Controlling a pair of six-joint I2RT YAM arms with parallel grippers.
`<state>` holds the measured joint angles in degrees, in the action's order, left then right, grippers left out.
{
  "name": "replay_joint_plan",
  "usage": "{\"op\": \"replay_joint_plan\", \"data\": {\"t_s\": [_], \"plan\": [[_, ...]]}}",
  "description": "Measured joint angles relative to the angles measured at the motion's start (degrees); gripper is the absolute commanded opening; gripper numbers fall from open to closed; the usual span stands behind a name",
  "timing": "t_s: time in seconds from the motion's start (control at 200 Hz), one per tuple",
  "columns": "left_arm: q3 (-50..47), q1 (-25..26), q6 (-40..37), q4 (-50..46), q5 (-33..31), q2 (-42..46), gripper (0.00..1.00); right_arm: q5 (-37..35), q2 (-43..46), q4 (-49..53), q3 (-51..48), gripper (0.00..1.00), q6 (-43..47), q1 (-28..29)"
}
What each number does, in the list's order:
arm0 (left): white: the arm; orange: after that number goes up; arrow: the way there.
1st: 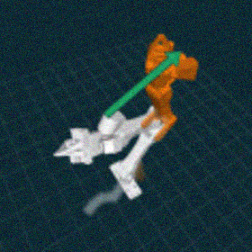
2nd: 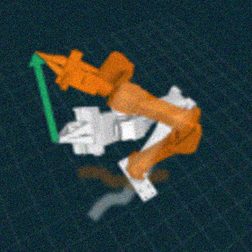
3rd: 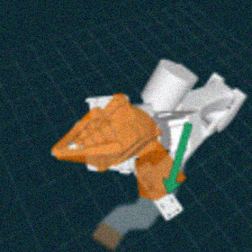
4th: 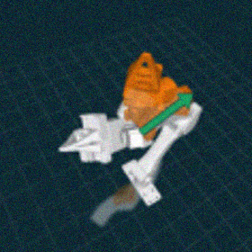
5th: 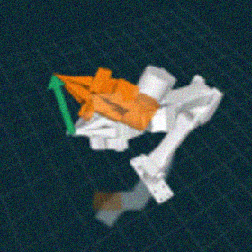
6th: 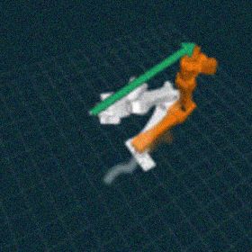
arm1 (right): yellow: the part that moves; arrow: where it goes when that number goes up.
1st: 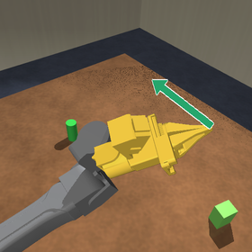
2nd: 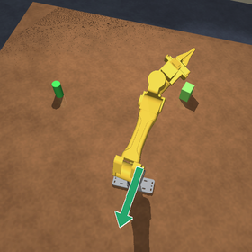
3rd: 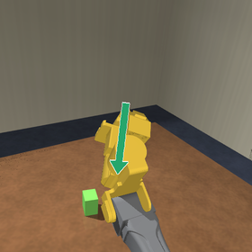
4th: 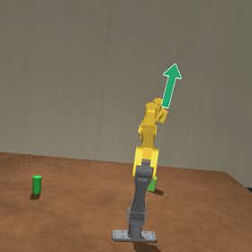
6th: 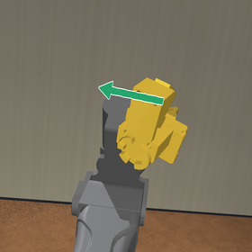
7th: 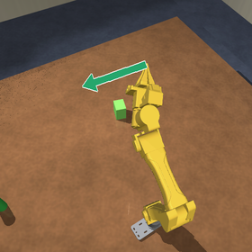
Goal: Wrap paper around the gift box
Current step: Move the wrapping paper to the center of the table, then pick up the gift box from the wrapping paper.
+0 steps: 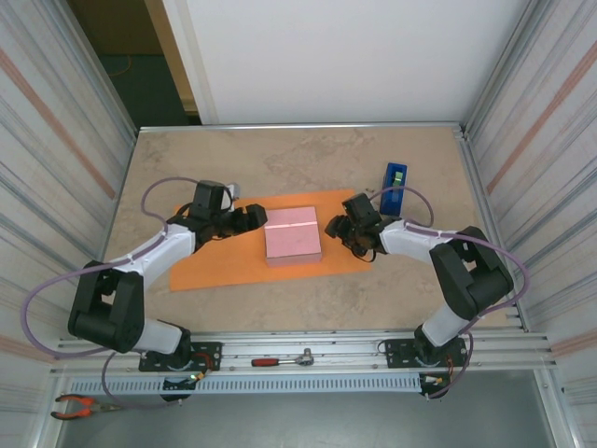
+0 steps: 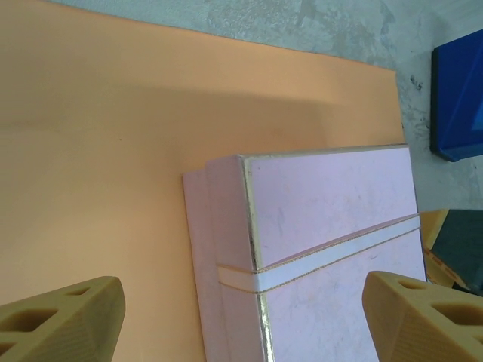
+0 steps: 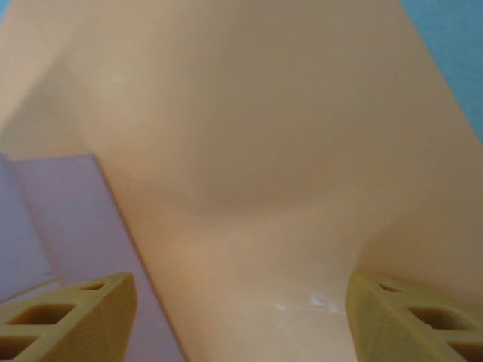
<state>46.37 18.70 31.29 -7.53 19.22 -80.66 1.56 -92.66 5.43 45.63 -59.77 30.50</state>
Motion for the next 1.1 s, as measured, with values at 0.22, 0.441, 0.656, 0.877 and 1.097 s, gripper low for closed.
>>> {"op": "replay_joint_plan", "data": {"t_s": [0.22, 0.441, 0.656, 0.877, 1.097], "plan": [[0.74, 0.00, 0.00, -0.37, 0.92, -0.13, 0.84, 0.85, 4.11, -4.70, -6.29, 0.63, -0.87, -2.40], [1.16, 0.00, 0.00, -1.44, 3.85, -0.07, 0.84, -1.90, 10.45, -1.77, -11.13, 0.65, -2.73, -3.54], [1.16, 0.00, -0.92, -3.15, 6.86, 0.22, 0.86, -1.03, 13.09, 6.64, -9.07, 0.73, -0.09, -4.26], [1.03, 0.00, -1.95, -2.86, 9.99, 0.39, 0.87, 2.67, 19.71, 10.95, -3.91, 0.82, 5.90, -4.13], [-0.22, 0.57, -2.16, -0.07, 12.83, 0.02, 0.81, 10.16, 18.49, 10.03, -2.84, 0.83, 10.21, -3.87]]}}
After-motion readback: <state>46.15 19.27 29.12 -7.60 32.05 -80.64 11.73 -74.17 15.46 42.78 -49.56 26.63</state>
